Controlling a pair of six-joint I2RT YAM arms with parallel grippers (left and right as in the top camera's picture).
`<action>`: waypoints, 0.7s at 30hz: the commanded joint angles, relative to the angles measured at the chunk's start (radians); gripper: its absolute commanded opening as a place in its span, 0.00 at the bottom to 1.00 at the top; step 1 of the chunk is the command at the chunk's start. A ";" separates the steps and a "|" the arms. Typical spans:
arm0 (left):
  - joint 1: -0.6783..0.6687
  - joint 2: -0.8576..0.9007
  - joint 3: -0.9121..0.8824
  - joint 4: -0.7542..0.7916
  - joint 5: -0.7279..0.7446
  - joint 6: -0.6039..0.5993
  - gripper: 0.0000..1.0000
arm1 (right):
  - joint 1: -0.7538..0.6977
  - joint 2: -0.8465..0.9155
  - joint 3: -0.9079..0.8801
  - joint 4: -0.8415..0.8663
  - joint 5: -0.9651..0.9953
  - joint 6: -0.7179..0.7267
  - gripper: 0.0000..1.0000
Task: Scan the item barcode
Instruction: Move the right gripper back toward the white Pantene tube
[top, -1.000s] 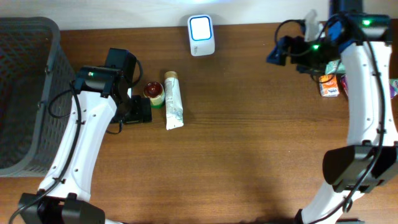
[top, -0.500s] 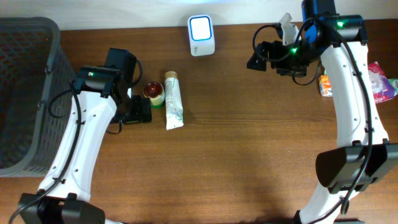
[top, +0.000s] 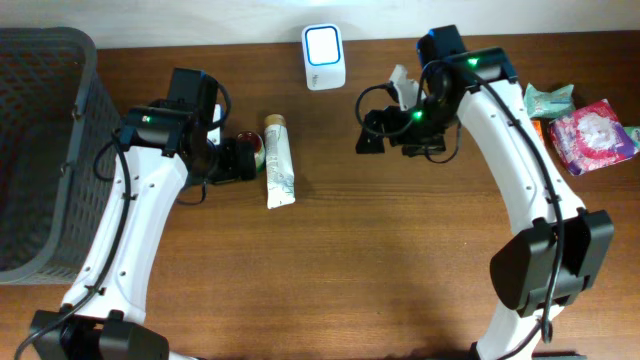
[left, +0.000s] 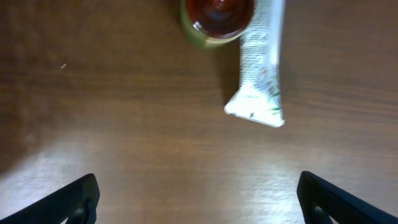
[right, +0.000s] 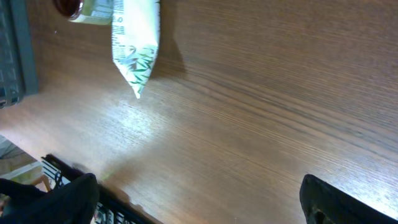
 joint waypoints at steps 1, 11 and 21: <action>0.007 -0.015 -0.003 0.027 0.027 -0.017 0.99 | 0.022 -0.007 -0.005 0.022 -0.008 0.005 0.99; 0.137 -0.015 -0.003 0.017 -0.083 -0.055 0.99 | 0.071 -0.006 -0.005 0.121 -0.009 0.032 0.99; 0.142 -0.015 -0.003 -0.011 -0.187 -0.055 0.99 | 0.112 -0.006 -0.005 0.112 -0.009 0.031 0.99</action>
